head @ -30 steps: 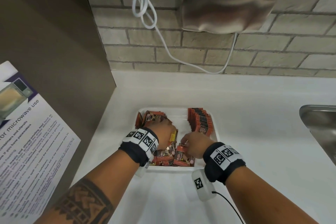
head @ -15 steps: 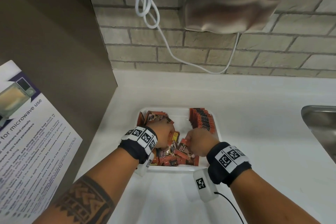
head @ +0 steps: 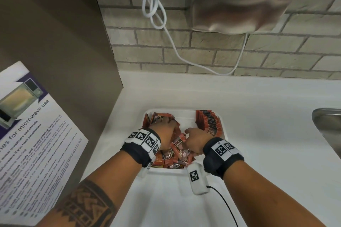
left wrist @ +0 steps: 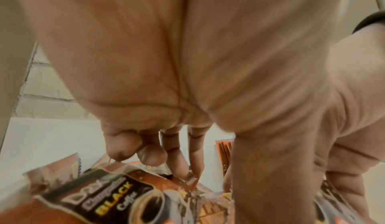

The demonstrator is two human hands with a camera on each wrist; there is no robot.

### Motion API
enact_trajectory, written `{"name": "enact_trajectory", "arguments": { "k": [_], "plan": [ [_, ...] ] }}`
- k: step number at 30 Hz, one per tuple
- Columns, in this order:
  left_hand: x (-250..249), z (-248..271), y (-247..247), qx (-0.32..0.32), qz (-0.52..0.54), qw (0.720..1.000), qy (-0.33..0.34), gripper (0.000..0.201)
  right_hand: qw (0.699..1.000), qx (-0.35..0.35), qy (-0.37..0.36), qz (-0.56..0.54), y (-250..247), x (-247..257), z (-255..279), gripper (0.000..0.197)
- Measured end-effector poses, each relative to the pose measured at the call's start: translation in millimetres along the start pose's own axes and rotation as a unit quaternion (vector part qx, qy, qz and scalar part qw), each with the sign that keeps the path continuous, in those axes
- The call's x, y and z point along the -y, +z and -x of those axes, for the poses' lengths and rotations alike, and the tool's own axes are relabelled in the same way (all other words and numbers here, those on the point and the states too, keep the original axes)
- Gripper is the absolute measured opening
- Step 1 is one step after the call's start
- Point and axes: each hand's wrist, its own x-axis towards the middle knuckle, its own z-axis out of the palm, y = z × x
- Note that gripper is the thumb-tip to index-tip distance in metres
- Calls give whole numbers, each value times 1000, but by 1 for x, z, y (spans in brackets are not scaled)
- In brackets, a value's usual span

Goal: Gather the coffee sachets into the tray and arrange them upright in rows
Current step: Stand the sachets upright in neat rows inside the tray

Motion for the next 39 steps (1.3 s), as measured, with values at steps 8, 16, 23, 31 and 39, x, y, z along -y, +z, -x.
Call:
{"name": "enact_trajectory", "arguments": {
  "k": [8, 16, 23, 31, 39],
  "plan": [
    [8, 1, 1, 12, 5, 1000, -1, 115, 998, -18, -33, 43, 1, 2, 0, 38],
    [9, 2, -1, 23, 12, 1000, 0, 123, 997, -67, -23, -18, 6, 4, 4, 28],
    [10, 4, -4, 31, 32, 999, 1, 123, 990, -95, -36, -102, 3, 4, 14, 15],
    [11, 6, -3, 44, 37, 998, -20, 123, 983, -86, -22, -162, -6, -2, 25, 11],
    [9, 5, -4, 30, 38, 999, -16, 112, 980, -89, -14, -180, -13, -13, 31, 18]
  ]
}}
